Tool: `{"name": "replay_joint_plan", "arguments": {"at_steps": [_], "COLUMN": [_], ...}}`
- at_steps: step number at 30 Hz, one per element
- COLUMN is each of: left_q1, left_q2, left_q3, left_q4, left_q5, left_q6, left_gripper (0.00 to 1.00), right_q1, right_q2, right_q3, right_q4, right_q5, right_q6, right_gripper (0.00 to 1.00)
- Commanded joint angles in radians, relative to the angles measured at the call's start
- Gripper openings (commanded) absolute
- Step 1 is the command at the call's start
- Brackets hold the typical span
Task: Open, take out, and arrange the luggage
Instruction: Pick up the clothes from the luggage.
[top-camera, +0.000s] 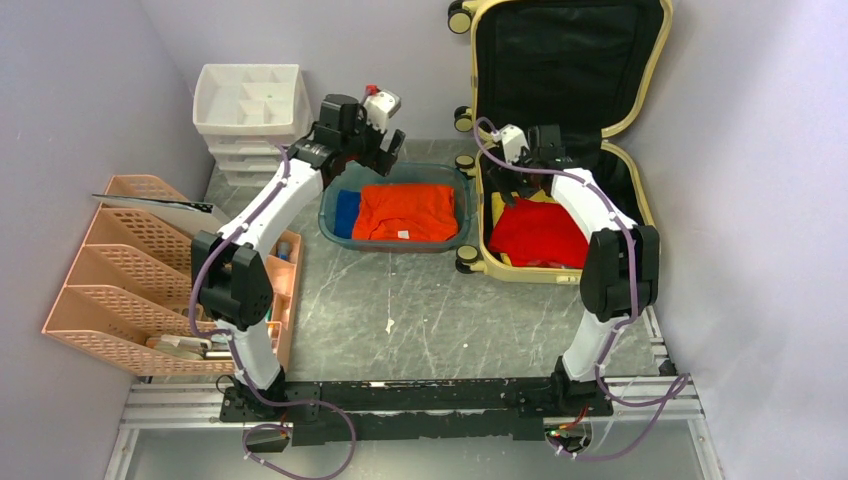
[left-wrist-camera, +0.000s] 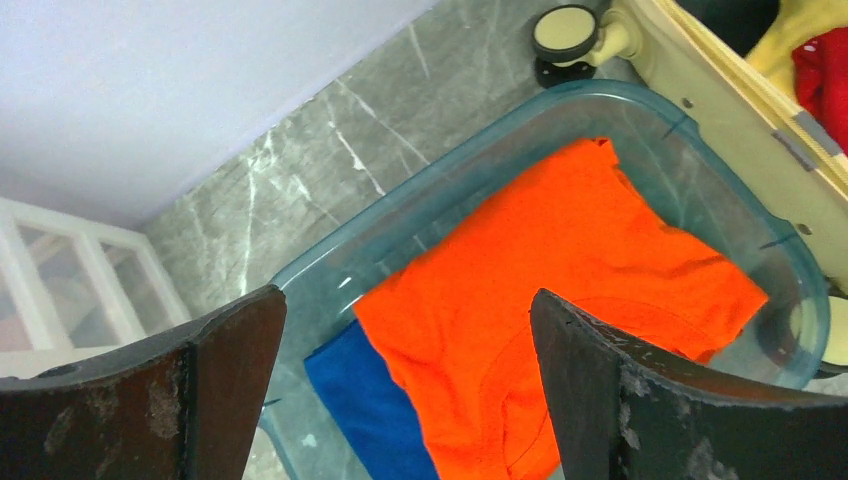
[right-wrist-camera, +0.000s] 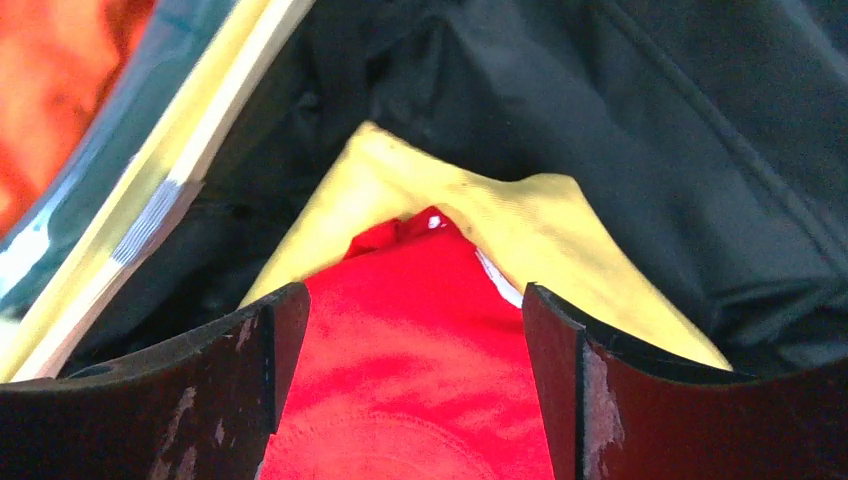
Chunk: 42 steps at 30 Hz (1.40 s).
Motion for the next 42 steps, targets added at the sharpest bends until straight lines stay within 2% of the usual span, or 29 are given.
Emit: {"name": "replay_joint_plan", "arguments": {"at_steps": [1,6,10,21,33,42], "left_q1": [-0.039,-0.07,-0.08,-0.102,-0.116,-0.12], "left_q2": [-0.031,-0.036,-0.04,-0.04,-0.038,-0.04], "left_q3": [-0.009,-0.029,-0.041,-0.055,-0.059,-0.07], "left_q4": [0.029,0.03,0.031,0.027,0.03,0.03], "left_q5": [0.01,-0.021,-0.024,-0.031,-0.028,-0.027], "left_q6": [-0.012,0.006,0.01,0.013,0.011,0.01], "left_gripper": [0.97,0.97,0.97,0.97,0.97,0.97], "right_q1": [-0.002,0.035,0.061,0.093,0.095,0.096], "right_q2": [-0.024,0.015,0.031,0.083,0.041,-0.007], "right_q3": [-0.035,-0.072,-0.111,-0.145,-0.198,-0.214], "right_q4": [0.229,0.261,0.286,0.279,0.304,0.348], "right_q5": [0.136,0.236,0.257,0.328,0.383,0.43], "right_q6": [0.271,0.348,0.367,0.348,0.325,0.31], "right_gripper": [0.81,0.76,0.72,0.57,0.53,0.56]}}
